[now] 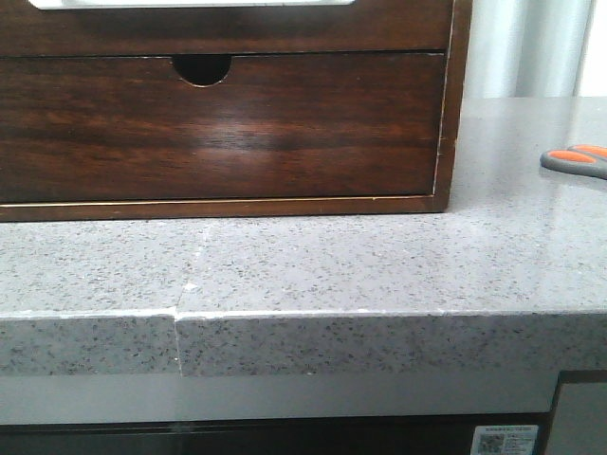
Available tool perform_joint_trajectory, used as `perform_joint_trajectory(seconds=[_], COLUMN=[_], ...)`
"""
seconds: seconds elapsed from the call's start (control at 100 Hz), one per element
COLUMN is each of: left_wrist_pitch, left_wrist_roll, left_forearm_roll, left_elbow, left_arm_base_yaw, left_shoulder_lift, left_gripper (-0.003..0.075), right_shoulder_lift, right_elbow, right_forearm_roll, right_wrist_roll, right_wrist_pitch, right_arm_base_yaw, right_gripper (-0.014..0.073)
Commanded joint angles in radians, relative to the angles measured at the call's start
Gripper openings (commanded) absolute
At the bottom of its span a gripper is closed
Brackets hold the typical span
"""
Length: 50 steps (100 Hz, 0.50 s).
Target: Put scissors in drawer with both arms
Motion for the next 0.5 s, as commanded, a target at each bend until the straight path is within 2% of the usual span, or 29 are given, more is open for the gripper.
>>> perform_joint_trajectory(seconds=[0.0, 0.22, 0.31, 0.38, 0.49], left_wrist_pitch=[-0.074, -0.115, -0.117, -0.133, -0.214], left_wrist_roll=[-0.005, -0.005, -0.005, -0.005, -0.005], left_forearm_roll=[-0.002, -0.002, -0.002, -0.002, -0.002], left_elbow=[-0.052, -0.054, -0.06, -0.067, -0.067], left_arm_base_yaw=[0.002, 0.002, 0.002, 0.002, 0.002], left_shoulder_lift=[0.056, 0.129, 0.153, 0.17, 0.198], left_gripper=[-0.0022, -0.0021, 0.0001, 0.0089, 0.0295], right_shoulder_lift=[0.08, 0.15, 0.152, 0.152, 0.152], right_elbow=[-0.063, -0.083, -0.083, -0.083, -0.08], right_forearm_roll=[0.009, 0.139, 0.148, 0.148, 0.148], right_wrist_roll=[0.0, 0.0, 0.0, 0.0, 0.0], right_wrist_pitch=[-0.053, -0.065, -0.065, -0.078, -0.082], right_arm_base_yaw=[-0.001, -0.001, -0.001, -0.001, -0.001], right_gripper=[-0.0061, -0.0061, -0.0061, -0.0061, -0.0061])
